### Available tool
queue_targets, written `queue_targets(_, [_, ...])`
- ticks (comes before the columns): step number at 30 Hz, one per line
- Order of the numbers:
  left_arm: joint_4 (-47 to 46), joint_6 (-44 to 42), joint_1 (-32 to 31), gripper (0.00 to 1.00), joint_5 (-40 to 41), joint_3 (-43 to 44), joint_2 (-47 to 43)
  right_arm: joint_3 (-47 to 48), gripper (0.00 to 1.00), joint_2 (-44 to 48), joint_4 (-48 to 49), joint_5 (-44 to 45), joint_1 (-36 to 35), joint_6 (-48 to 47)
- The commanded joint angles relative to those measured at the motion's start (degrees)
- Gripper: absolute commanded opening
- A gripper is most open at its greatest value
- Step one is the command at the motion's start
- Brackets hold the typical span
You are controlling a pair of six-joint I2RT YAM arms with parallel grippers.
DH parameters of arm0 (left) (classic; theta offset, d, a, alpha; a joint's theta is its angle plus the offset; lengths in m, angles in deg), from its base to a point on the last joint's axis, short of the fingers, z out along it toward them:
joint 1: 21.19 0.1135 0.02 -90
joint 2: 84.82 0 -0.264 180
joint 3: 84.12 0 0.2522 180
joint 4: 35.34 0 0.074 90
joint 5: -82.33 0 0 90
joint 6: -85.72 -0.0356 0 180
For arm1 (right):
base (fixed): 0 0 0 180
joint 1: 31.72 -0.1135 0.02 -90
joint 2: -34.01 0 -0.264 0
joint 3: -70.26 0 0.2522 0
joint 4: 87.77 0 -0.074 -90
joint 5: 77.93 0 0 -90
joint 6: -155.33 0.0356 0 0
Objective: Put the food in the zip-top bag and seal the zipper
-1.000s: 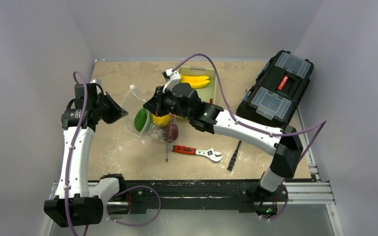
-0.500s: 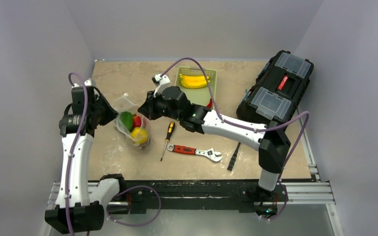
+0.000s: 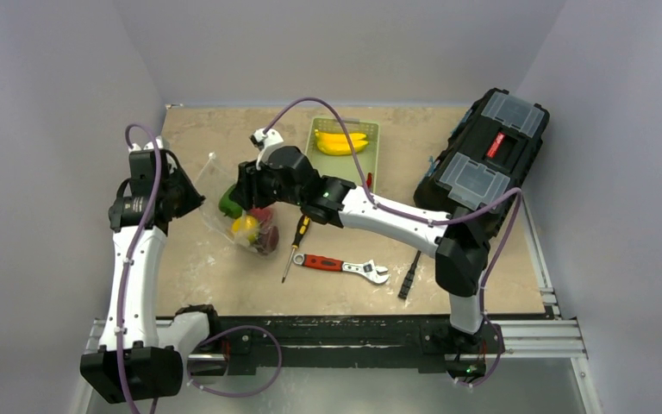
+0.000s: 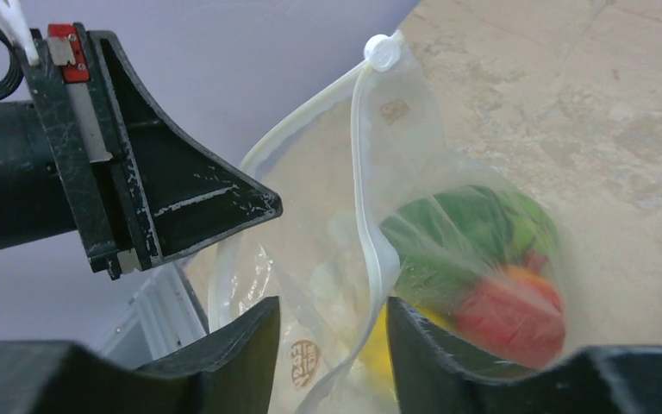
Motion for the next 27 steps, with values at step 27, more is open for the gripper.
queue_targets(27, [-8.47, -3.29, 0.49, 0.0, -3.37, -5.33, -5.42, -0.16, 0.68, -0.35, -31.37, 28.37, 23.13, 21.39])
